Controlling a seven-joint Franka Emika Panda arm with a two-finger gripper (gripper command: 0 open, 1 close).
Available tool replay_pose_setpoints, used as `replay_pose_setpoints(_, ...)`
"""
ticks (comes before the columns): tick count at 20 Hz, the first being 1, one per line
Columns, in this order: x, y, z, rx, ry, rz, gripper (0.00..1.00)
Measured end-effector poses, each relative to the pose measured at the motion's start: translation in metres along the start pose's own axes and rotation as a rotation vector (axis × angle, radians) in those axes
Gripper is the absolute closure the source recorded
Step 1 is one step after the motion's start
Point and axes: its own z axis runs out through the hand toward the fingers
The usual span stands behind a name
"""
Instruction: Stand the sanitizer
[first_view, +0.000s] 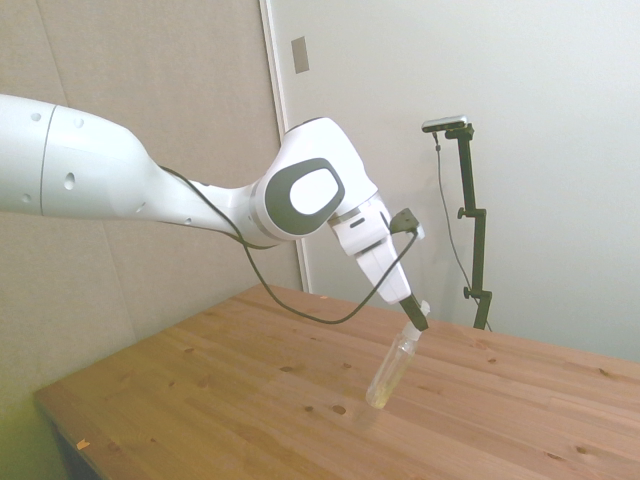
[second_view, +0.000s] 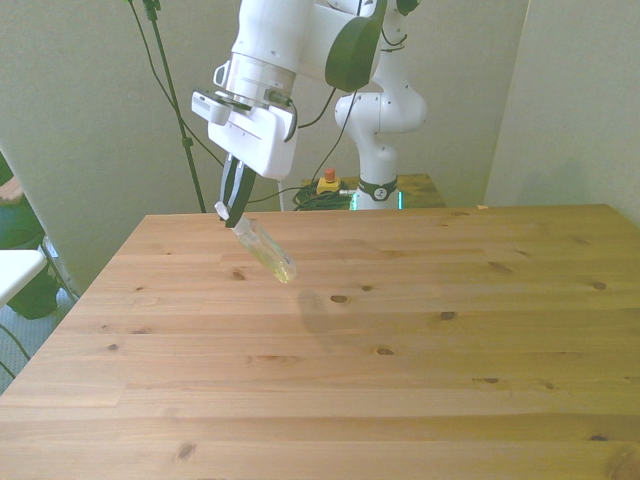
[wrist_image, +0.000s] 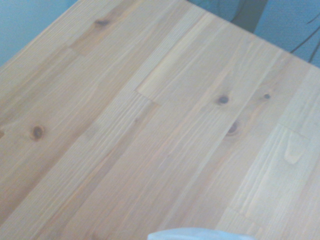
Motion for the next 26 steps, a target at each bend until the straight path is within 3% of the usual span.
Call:
replay_pose_setpoints(5, -0.031, 0.006, -0.008, 0.010, 0.163, 0.111, 1.00)
replay_pose_setpoints(14, -0.093, -0.009, -0.026, 0.010, 0.376, 0.186, 1.00)
replay_pose_setpoints(26, -0.137, -0.071, 0.024, 0.031, 0.518, 0.228, 1.00)
